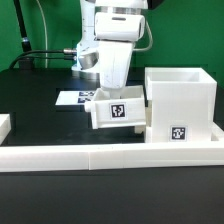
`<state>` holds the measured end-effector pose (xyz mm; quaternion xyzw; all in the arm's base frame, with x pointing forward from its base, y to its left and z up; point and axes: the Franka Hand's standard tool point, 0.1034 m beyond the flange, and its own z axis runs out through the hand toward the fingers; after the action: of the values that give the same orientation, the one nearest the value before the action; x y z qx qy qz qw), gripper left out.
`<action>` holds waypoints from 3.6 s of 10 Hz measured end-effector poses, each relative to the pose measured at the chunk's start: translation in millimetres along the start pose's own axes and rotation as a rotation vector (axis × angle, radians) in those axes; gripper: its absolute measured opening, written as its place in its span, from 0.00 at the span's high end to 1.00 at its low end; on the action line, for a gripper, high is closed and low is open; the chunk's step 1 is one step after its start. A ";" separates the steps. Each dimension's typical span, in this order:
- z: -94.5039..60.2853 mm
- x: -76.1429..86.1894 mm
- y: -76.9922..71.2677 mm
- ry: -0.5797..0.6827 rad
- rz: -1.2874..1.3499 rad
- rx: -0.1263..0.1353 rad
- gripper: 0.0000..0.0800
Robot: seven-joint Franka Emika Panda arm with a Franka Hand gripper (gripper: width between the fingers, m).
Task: Assemble drawer
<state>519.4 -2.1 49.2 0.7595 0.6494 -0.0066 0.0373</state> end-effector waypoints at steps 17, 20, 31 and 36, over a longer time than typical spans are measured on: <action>-7.6 3.8 7.6 -0.027 -0.044 0.030 0.95; -9.0 7.4 9.3 -0.027 -0.044 0.031 0.94; -3.8 8.1 8.4 -0.038 -0.061 0.058 0.94; -5.3 9.7 19.2 -0.056 -0.111 0.085 0.94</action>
Offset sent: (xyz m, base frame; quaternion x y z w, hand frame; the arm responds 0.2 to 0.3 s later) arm 0.0152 0.0079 0.0062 0.0024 -0.0185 0.0013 0.9998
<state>539.6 4.8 54.8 0.7228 0.6883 -0.0574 0.0225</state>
